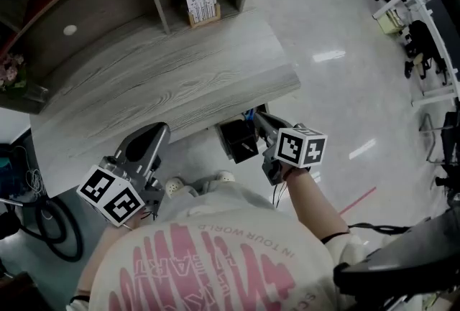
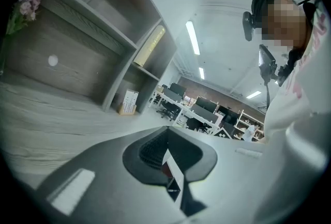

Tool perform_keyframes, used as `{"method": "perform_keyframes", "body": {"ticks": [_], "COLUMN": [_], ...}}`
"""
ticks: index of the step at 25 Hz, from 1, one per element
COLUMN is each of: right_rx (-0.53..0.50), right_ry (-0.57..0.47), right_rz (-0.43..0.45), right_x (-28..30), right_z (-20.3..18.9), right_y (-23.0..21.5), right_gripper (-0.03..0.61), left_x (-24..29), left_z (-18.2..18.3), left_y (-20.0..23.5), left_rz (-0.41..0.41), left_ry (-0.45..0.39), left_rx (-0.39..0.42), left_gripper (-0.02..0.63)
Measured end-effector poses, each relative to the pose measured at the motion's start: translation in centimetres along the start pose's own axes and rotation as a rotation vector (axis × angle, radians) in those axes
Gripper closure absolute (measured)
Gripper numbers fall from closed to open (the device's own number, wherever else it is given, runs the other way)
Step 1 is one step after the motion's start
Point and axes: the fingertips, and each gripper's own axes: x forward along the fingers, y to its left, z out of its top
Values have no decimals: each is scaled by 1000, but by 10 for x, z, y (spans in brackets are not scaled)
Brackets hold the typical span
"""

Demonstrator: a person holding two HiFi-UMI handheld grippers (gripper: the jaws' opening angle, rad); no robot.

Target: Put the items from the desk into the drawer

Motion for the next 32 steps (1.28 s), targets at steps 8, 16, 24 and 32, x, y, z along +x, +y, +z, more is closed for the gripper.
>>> {"method": "perform_keyframes", "body": {"ticks": [8,16,24,32], "right_rx": [-161,-185,-233,-265], "right_ry": [-139,-162,-187,-216], "right_rz": [248,443,466,464], "right_x": [0,8,24,31], "right_z": [42,55,43,39], "right_y": [147,258,317,352], "right_gripper": [575,575,575,575], "left_x": [-39,-97,-149,-177], "left_z": [22,63,85,96], "left_y": [9,21,49,58], "left_rz": [-47,-81,-94,-149], "left_ry": [-35,-110,-147,-156], "left_rx": [31,83,114,136], "left_gripper": [594,594,594,594]}}
